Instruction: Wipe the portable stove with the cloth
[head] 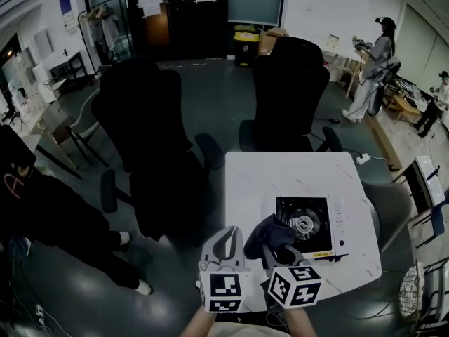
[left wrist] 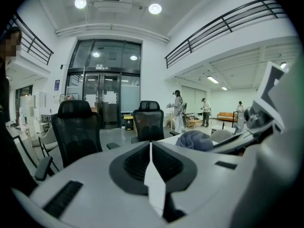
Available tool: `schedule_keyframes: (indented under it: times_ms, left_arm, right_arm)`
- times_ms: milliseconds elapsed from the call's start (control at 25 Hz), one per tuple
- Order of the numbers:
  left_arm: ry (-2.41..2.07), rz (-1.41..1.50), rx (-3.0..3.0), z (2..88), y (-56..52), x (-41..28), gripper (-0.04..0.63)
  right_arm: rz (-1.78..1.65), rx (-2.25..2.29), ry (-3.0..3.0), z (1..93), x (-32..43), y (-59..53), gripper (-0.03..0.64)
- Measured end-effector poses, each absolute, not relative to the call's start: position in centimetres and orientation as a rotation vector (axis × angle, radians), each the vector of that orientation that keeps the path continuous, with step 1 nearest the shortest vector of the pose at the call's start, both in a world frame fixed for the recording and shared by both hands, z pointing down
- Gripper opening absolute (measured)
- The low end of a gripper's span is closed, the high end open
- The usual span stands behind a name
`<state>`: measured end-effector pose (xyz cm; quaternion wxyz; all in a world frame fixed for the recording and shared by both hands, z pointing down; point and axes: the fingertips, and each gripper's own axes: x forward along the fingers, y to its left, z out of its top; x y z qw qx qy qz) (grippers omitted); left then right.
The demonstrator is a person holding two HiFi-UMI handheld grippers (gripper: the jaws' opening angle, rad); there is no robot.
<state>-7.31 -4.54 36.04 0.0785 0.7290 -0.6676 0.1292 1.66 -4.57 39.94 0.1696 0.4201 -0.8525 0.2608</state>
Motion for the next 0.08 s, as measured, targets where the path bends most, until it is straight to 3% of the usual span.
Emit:
schedule_keyframes:
  times_ms: [80]
  left_arm:
    - [-1.996,0.385,2.189,35.84,-4.36,-7.14,0.021]
  right_arm:
    - [0.737,1.201,-2.422,39.78,1.85,-4.2,0.089]
